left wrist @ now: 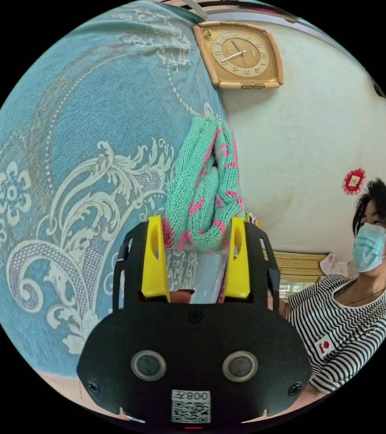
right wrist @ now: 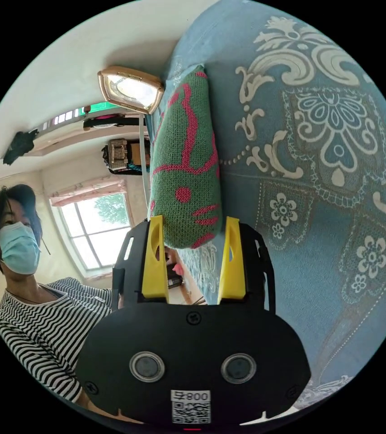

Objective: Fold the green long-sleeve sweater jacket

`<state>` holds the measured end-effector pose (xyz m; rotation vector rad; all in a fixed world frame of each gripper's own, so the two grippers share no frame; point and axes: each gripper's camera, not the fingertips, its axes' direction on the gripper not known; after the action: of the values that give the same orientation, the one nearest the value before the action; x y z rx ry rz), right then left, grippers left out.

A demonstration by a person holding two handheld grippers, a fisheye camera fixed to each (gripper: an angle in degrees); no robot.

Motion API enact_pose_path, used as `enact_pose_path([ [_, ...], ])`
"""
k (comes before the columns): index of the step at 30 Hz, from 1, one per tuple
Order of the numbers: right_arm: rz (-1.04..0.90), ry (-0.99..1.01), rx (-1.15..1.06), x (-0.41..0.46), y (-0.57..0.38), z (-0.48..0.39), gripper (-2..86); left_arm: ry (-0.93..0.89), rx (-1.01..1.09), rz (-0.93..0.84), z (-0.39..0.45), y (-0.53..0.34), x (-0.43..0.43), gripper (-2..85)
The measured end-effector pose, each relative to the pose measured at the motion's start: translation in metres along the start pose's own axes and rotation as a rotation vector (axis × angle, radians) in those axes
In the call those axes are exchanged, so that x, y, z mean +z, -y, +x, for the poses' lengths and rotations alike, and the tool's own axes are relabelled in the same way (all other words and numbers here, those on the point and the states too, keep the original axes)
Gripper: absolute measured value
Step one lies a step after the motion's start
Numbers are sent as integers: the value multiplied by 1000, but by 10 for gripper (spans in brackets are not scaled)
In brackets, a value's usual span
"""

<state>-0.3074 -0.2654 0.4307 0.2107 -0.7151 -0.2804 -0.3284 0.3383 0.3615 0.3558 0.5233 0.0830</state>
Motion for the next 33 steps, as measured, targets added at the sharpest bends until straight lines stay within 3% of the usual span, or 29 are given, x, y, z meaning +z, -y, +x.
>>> enact_pose_path([
  [7,-22,77,-4,-39,-28,55,178,-84,3,-119,3,37,48,171],
  [14,-6,213,56,-90,-75,126,158,-187,-80,-49,10,37,60,122],
  [20,10,219,65,-146,-125,164,125,-197,-90,-18,69,38,72,107],
  [33,1,270,210,-288,-340,234,92,-102,-168,-238,265,-14,109,103],
])
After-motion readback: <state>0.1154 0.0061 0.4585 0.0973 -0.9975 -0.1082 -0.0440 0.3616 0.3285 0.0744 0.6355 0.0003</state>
